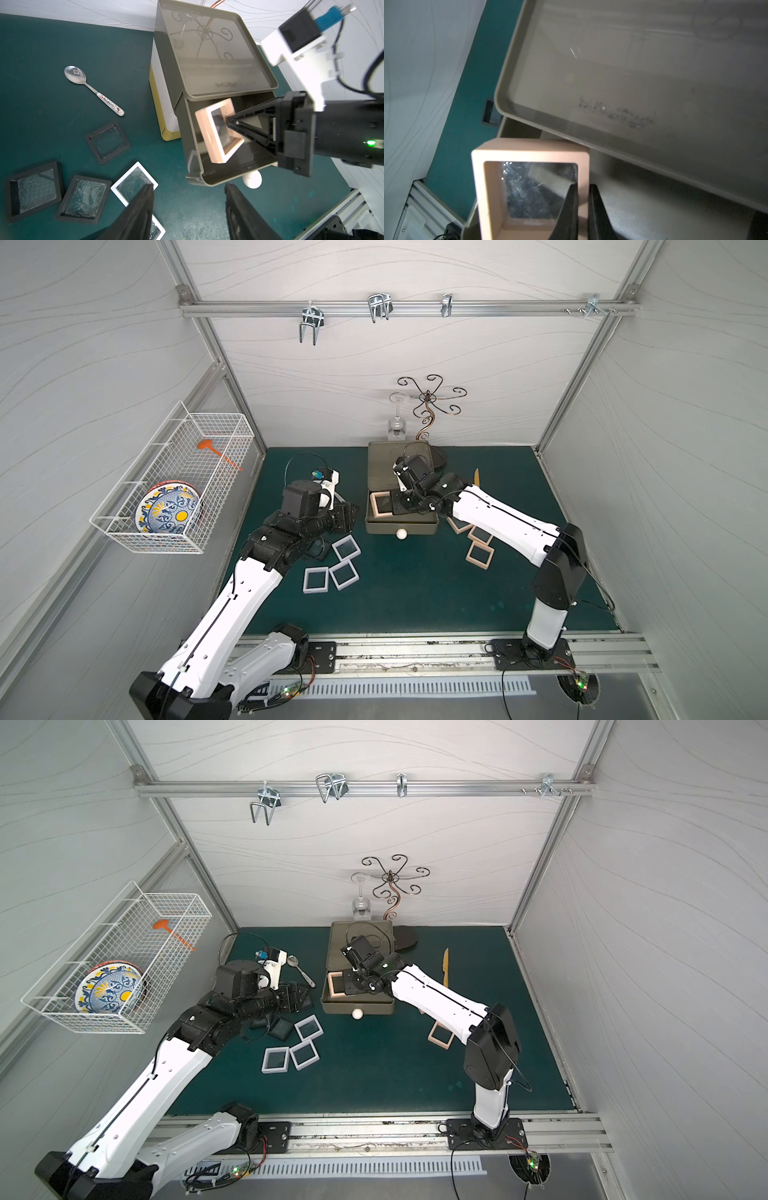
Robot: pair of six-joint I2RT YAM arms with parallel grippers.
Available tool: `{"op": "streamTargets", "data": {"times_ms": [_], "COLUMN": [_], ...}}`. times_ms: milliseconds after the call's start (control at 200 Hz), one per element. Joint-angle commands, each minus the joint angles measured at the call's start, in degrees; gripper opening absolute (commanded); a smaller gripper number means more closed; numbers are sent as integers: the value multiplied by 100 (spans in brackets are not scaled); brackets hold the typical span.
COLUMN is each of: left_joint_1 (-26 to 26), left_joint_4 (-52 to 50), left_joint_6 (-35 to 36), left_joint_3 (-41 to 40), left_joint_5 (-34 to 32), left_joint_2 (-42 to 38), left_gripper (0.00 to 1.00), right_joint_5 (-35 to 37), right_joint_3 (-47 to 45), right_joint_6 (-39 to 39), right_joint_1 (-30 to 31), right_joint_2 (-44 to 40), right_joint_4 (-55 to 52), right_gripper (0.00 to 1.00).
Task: Place the brooch boxes into the drawer by color
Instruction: Place the brooch box in the drawer.
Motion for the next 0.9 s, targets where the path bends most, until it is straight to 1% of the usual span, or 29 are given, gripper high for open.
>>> {"op": "streamTargets", "data": {"times_ms": [0,45,205,255,370,485,550,610,690,775,841,896], "left_joint_1": [40,35,32,33,36,34,35,41,41,41,36,41], "left_joint_4": [229,224,232,233,242,233,242,257,280,303,312,332], "left_joint_6": [-25,-31,-34,-34,-42,-34,-34,-52,-60,-84,-86,-78], "left_joint_3": [55,55,46,46,46,48,38,29,3,3,4,2], "left_joint_5": [-28,-31,-29,-43,-30,-52,-80,-114,-141,-93,-19,44], "left_joint_2": [-83,-83,-78,-75,-41,-31,-31,-31,-26,3,30,46], "left_gripper": [59,59,59,59,59,59,60,68,72,75,75,75], "right_joint_5": [146,127,15,-40,-147,-235,-225,-308,-487,-789,-1068,-1327], "right_joint_3": [192,211,210,167,15,-182,-417,-732,-1256,-1731,-1963,-2130], "right_joint_6": [72,73,27,-12,-154,-419,-609,-826,-1014,-1208,-1383,-1615], "right_joint_1": [39,39,39,39,39,39,15,-97,-487,-1252,-1957,-2492], "right_joint_2": [148,165,139,48,-229,-713,-1136,-1621,-2311,-2823,-2901,-2795], "right_joint_4": [-182,-197,-151,-62,181,408,612,853,1106,1066,775,529], "right_gripper": [0,0,20,23,34,44,47,52,58,62,66,73]}}
